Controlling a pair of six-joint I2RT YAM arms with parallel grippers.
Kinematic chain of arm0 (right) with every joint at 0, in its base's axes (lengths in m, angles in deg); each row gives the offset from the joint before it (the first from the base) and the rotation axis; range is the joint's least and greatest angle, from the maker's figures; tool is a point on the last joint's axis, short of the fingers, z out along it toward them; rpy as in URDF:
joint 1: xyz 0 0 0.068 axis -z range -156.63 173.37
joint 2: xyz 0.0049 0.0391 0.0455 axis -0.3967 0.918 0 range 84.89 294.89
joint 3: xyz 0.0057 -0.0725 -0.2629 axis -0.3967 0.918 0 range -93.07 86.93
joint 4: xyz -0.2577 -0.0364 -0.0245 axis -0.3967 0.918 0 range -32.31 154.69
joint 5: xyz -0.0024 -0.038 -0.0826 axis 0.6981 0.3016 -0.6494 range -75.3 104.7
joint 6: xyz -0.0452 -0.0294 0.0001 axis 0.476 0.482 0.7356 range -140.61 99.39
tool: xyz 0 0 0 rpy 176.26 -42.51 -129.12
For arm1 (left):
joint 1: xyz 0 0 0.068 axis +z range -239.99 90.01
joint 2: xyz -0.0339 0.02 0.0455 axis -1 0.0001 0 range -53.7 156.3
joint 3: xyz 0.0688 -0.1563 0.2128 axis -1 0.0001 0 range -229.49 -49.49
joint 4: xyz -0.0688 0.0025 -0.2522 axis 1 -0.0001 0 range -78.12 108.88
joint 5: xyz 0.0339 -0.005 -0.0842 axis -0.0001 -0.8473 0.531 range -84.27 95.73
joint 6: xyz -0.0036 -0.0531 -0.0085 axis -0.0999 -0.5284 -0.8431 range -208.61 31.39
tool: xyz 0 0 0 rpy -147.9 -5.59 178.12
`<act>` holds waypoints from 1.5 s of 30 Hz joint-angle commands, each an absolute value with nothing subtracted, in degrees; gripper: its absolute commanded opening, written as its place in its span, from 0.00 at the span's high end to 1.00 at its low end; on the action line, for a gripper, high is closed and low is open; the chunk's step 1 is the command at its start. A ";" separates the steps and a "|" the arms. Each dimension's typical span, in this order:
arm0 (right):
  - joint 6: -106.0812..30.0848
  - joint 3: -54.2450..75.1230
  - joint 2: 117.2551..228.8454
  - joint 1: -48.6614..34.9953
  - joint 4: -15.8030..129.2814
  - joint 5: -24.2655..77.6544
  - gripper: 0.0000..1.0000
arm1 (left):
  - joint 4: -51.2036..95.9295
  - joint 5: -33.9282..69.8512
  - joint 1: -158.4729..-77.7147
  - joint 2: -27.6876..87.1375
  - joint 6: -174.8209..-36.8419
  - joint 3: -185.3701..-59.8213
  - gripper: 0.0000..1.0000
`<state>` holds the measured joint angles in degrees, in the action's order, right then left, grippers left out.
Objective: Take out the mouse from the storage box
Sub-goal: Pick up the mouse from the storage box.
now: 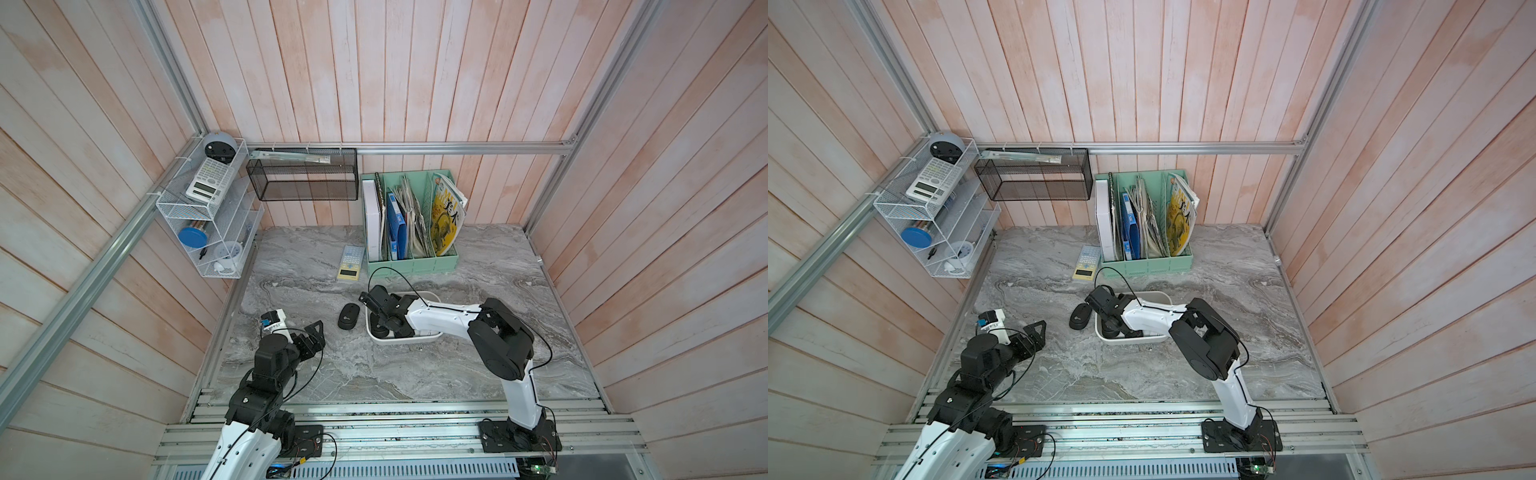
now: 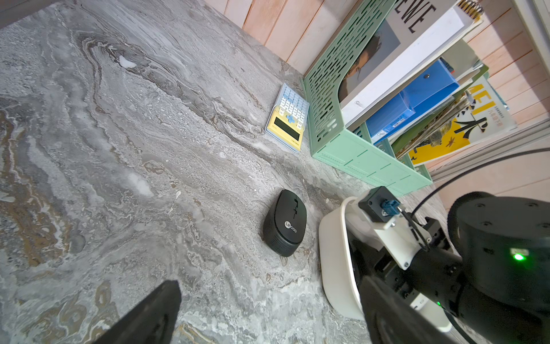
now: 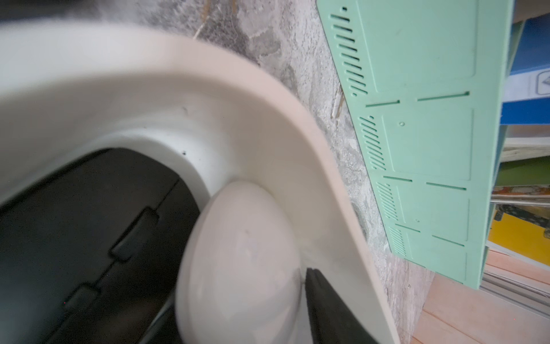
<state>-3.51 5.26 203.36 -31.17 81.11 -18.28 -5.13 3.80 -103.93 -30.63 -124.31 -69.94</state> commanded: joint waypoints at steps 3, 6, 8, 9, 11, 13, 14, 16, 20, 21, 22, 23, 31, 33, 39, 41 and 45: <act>-3.45 3.77 204.79 -30.90 81.15 -18.73 0.61 | -4.23 3.44 -104.07 -31.03 -123.50 -69.10 0.00; -3.42 4.37 204.09 -30.94 80.86 -18.87 0.69 | -4.21 3.41 -104.08 -31.05 -123.51 -69.14 0.00; -3.46 4.79 203.56 -31.03 80.70 -19.04 0.71 | -4.23 3.40 -104.09 -31.08 -123.51 -69.11 0.00; -3.52 5.01 203.15 -31.04 80.63 -19.16 0.73 | -4.23 3.44 -104.09 -31.03 -123.50 -69.09 0.00; -3.67 5.39 202.34 -31.12 80.67 -19.22 0.74 | -4.23 3.40 -104.10 -31.04 -123.55 -69.14 0.00; -4.03 5.75 201.24 -31.22 80.74 -19.25 0.76 | -4.23 3.38 -104.10 -31.01 -123.53 -69.09 0.00; -4.22 6.01 200.60 -31.31 80.86 -19.40 0.76 | -4.23 3.38 -104.09 -31.02 -123.55 -69.12 0.00; -4.76 6.61 199.02 -31.39 81.10 -19.48 0.76 | -4.16 3.39 -104.11 -31.05 -123.52 -69.13 0.00; -5.42 7.79 195.66 -32.07 82.25 -20.45 0.77 | -4.28 3.34 -104.14 -31.19 -123.52 -69.09 0.00; -5.58 8.09 194.70 -32.32 82.69 -20.79 0.77 | -4.37 3.29 -104.09 -31.26 -123.57 -69.10 0.00; -5.75 8.39 193.94 -32.58 83.01 -21.14 0.78 | -4.30 3.27 -104.08 -31.28 -123.59 -69.11 0.00; -5.89 8.83 192.92 -32.98 83.26 -21.57 0.77 | -4.37 3.27 -104.06 -31.36 -123.59 -69.14 0.00; -7.50 11.26 185.55 -38.33 87.00 -25.60 0.78 | -4.85 2.78 -104.13 -32.19 -123.77 -69.02 0.00; -8.31 11.82 183.81 -40.59 88.13 -26.41 0.78 | -5.03 2.42 -104.12 -32.59 -123.87 -69.01 0.00; -11.24 14.25 180.27 -47.85 89.10 -28.08 0.78 | -7.74 -1.39 -104.07 -35.00 -124.85 -69.27 0.00; -12.37 15.27 180.16 -49.96 88.44 -28.24 0.78 | -9.27 -3.90 -104.13 -36.40 -125.62 -69.40 0.00; -14.30 16.57 181.44 -54.75 87.11 -29.96 0.79 | -12.32 -9.56 -104.10 -39.94 -127.56 -69.40 0.00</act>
